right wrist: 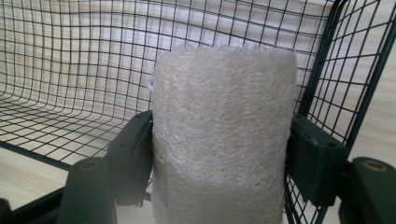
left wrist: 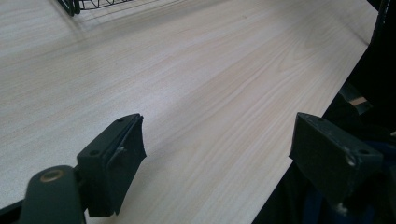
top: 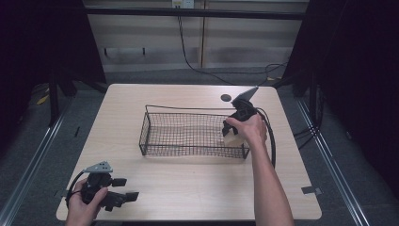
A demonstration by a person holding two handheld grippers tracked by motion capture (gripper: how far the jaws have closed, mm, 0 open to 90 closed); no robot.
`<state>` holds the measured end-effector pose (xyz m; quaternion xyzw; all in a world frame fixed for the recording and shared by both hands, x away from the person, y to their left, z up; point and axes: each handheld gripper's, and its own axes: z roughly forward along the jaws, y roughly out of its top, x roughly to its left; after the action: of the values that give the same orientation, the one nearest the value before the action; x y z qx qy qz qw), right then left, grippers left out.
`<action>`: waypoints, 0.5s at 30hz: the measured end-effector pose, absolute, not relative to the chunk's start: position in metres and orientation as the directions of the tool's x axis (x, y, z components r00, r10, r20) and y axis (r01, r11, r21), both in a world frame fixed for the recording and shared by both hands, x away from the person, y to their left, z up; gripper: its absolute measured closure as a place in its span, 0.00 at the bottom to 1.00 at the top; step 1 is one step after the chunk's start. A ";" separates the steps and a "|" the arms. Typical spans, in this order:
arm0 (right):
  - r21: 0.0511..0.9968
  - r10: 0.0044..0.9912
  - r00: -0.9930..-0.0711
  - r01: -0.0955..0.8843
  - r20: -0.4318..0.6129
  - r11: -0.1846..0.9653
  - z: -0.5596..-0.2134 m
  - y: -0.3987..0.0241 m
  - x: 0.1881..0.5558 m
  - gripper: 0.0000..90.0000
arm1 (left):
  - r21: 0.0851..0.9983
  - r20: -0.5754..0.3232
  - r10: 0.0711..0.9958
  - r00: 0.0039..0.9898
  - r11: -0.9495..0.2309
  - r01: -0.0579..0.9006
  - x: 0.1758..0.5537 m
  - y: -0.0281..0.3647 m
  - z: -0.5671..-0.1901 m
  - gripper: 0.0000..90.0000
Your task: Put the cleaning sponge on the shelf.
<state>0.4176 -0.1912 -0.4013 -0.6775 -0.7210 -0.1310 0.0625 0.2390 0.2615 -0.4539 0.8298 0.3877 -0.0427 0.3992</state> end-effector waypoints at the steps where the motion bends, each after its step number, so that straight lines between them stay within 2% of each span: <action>1: 0.104 0.961 -0.074 0.993 0.268 0.048 -0.401 -0.191 0.418 0.35 | 0.630 -0.380 0.609 0.696 -0.381 0.677 0.239 0.262 -0.454 0.19; 15: 0.087 0.967 -0.048 0.996 0.252 0.027 -0.415 -0.195 0.418 0.35 | 0.629 -0.381 0.609 0.696 -0.381 0.678 0.239 0.261 -0.454 0.19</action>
<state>0.4181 -0.1947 -0.4148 -0.6872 -0.7139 -0.1197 0.0610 0.2388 0.2611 -0.4538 0.8297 0.3877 -0.0428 0.3992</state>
